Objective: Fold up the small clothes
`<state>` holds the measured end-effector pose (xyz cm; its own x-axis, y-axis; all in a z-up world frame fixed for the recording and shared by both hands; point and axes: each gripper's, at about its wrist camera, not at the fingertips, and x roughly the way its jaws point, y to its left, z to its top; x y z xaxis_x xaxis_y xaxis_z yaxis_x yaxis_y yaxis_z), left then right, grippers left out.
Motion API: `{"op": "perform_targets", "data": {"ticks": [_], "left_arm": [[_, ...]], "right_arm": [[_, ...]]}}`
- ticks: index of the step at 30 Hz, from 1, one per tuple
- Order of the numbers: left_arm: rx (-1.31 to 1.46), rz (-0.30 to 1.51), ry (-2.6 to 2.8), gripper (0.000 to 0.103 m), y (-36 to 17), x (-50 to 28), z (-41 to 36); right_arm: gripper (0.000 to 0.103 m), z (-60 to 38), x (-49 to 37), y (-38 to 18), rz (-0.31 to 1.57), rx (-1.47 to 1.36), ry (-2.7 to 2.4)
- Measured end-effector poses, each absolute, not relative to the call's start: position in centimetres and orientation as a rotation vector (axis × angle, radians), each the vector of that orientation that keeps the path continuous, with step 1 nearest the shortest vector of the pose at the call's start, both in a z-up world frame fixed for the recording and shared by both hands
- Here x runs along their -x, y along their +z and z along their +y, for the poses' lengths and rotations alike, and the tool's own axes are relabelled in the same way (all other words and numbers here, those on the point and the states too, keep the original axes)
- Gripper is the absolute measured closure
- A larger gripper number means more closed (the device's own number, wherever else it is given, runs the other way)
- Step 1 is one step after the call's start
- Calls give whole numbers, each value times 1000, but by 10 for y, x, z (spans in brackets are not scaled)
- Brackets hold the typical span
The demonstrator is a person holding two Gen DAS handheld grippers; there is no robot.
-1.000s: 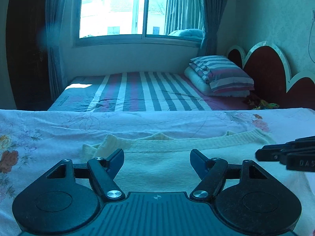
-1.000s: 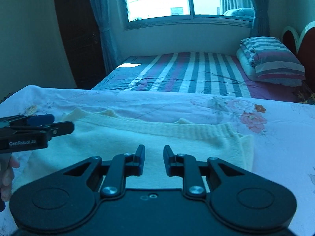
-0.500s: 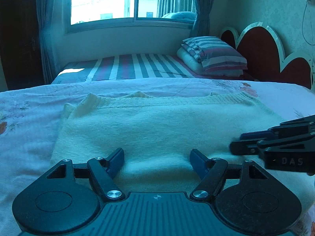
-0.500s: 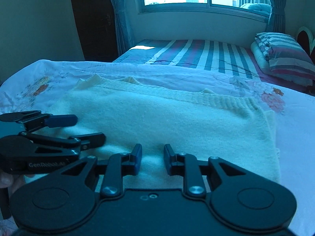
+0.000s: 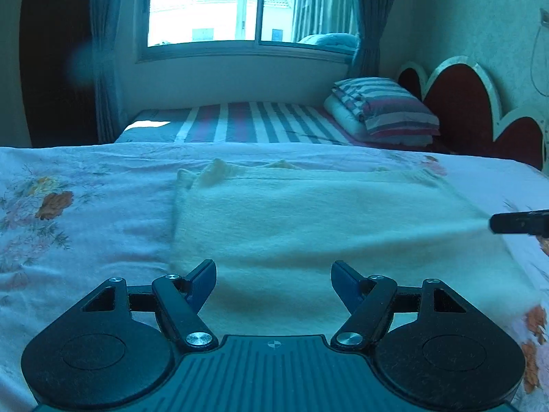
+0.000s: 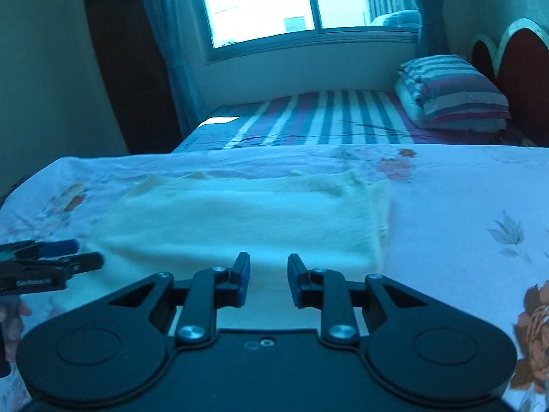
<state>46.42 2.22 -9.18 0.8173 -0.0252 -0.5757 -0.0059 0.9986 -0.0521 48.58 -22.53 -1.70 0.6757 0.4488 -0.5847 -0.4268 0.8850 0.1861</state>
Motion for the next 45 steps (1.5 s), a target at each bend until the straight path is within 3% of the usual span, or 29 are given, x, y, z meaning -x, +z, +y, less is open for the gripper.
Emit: {"op": "perform_targets", "data": {"ticks": [8, 16, 19, 21, 23, 25, 30, 35, 45], "left_arm": [[58, 735, -38, 29, -123, -449, -24], [96, 647, -72, 30, -107, -429, -17], [93, 703, -72, 30, -118, -438, -22], [37, 684, -77, 29, -126, -433, -27], [38, 679, -75, 29, -119, -427, -26], [66, 632, -60, 29, -111, -419, -18], [50, 715, 7, 29, -125, -432, -1], [20, 666, 38, 28, -119, -416, 4], [44, 690, 52, 26, -128, -415, 18]], "right_arm": [[85, -161, -451, -47, 761, 57, 512], [80, -170, -443, -39, 728, -4, 531], [96, -159, -450, -51, 784, -13, 529], [96, -157, -446, -61, 784, 7, 529], [94, -155, -437, -56, 761, 68, 535], [81, -161, -431, -44, 721, 19, 559], [84, -142, -435, -51, 757, 53, 604], [87, -146, -427, -53, 754, 65, 581], [92, -228, -433, -54, 764, -17, 403]]}}
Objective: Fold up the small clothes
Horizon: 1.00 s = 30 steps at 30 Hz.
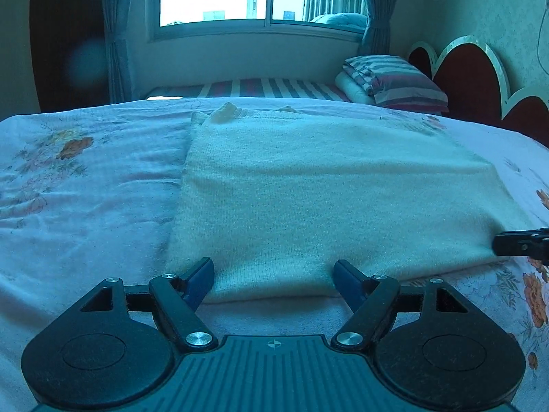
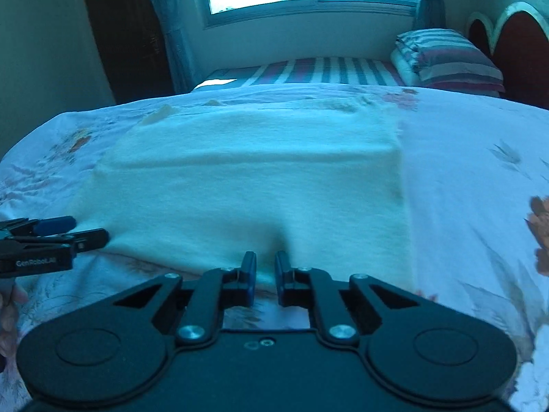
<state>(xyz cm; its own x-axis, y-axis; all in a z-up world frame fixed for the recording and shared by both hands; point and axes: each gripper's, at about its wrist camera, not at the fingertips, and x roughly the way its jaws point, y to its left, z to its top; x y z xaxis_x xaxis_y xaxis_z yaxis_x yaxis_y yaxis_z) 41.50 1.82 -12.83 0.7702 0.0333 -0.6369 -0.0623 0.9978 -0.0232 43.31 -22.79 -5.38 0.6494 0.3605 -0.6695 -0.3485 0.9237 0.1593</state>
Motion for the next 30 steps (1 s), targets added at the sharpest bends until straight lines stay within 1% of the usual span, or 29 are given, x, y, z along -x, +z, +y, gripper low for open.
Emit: {"op": "perform_targets", "data": {"ticks": [1, 2, 7, 8, 9, 10, 13, 15, 16, 18, 20, 24, 25, 30], "left_arm": [[44, 691, 54, 26, -128, -416, 18], [42, 692, 55, 26, -129, -416, 17], [36, 694, 67, 24, -127, -416, 15], [41, 687, 72, 24, -122, -415, 14], [48, 665, 72, 24, -117, -413, 14], [50, 644, 69, 24, -113, -412, 14], [72, 651, 85, 24, -112, -420, 19], [100, 724, 115, 24, -127, -428, 29], [81, 701, 104, 24, -129, -425, 31], [71, 715, 112, 24, -123, -421, 32], [81, 694, 145, 24, -116, -414, 37], [163, 647, 158, 24, -110, -413, 53], [162, 628, 151, 24, -107, -418, 53], [116, 604, 110, 24, -99, -470, 43]], "right_arm": [[93, -242, -432, -55, 765, -28, 373], [98, -252, -431, -55, 765, -40, 359], [97, -290, -431, -60, 785, -95, 290], [87, -288, -430, -55, 772, -83, 288], [81, -285, -427, -49, 732, -66, 282], [79, -282, -424, -43, 690, -55, 298], [81, -277, -427, -46, 686, -62, 316], [87, -279, -438, -63, 763, -56, 297], [87, -282, -438, -70, 745, -60, 298], [87, -281, -438, -65, 757, -41, 297], [82, -283, -434, -55, 738, -44, 291], [83, -285, -437, -45, 695, -60, 292], [85, -283, -441, -44, 685, -56, 298], [85, -268, -485, -42, 654, -47, 294]]}}
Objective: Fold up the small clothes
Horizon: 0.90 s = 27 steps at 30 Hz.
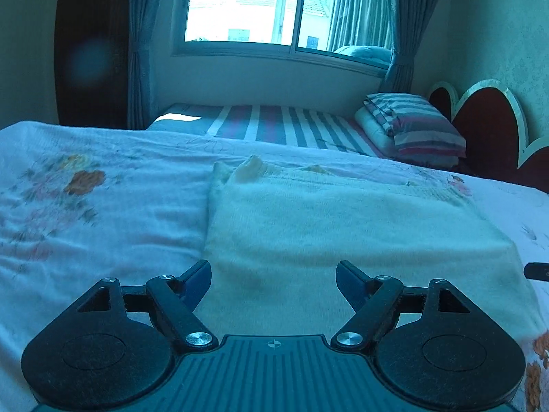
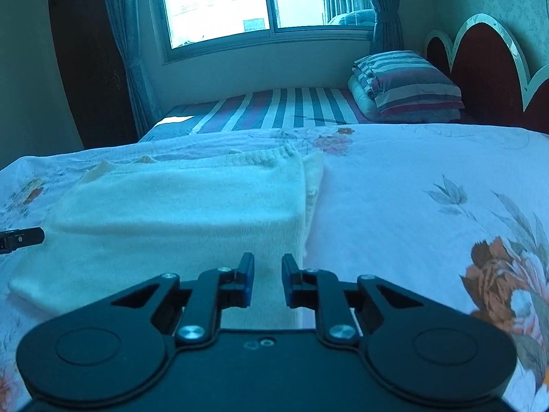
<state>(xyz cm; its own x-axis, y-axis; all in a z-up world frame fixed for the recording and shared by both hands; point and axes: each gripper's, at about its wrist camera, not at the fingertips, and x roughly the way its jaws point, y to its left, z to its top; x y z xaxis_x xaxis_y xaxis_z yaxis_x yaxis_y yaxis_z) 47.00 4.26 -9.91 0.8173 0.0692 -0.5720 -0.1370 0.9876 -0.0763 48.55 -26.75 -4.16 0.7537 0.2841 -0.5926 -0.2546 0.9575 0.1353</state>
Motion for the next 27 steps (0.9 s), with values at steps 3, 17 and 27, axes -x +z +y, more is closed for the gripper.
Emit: {"op": "perform_targets", "data": {"ticks": [3, 17, 27], "left_arm": [[98, 627, 97, 24, -106, -501, 40], [88, 647, 163, 19, -110, -467, 63], [412, 663, 143, 18, -113, -384, 67]], "right_arm": [[85, -265, -513, -42, 642, -70, 299], [81, -282, -518, -39, 658, -31, 260], [83, -262, -458, -33, 664, -32, 326]]}}
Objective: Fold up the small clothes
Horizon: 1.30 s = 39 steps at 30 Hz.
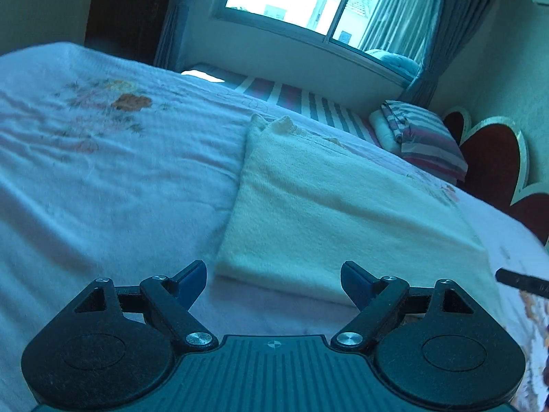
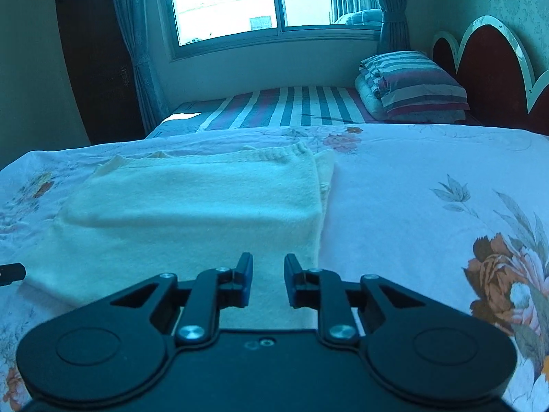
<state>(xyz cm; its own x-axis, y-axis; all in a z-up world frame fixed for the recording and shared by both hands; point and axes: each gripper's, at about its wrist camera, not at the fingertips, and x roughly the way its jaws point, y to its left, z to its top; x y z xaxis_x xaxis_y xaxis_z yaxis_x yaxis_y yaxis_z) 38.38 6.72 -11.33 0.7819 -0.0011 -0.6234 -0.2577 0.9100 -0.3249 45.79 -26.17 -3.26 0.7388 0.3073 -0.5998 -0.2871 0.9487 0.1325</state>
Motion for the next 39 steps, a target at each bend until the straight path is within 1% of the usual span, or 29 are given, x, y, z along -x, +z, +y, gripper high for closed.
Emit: {"op": "perform_targets", "data": {"ticks": [5, 7, 9, 13, 20, 26, 27, 29, 31, 33, 39], "left_arm": [[618, 701, 89, 19, -127, -388, 70], [687, 706, 87, 21, -133, -392, 72], [749, 704, 89, 28, -140, -397, 75], [862, 670, 85, 28, -152, -402, 82], [873, 643, 76, 28, -160, -425, 81], [919, 589, 90, 29, -169, -442, 83], [929, 580, 93, 30, -170, -444, 83], [955, 565, 97, 41, -175, -447, 85], [993, 547, 101, 58, -184, -449, 90], [1036, 527, 92, 61, -193, -450, 95], [1011, 488, 36, 61, -199, -459, 87]], "right_arm": [[93, -247, -439, -27, 653, -52, 356], [93, -244, -435, -23, 643, -61, 358], [93, -242, -433, -20, 632, -72, 357], [93, -237, -436, -14, 624, -98, 356], [94, -226, -461, -15, 648, -218, 391], [99, -207, -486, -23, 670, -261, 441], [99, -204, -490, -25, 675, -267, 453], [101, -193, -500, -28, 677, -258, 469], [101, -183, -509, -31, 686, -243, 479], [101, -173, -516, -35, 698, -236, 487], [101, -149, -518, -42, 732, -217, 477]]}}
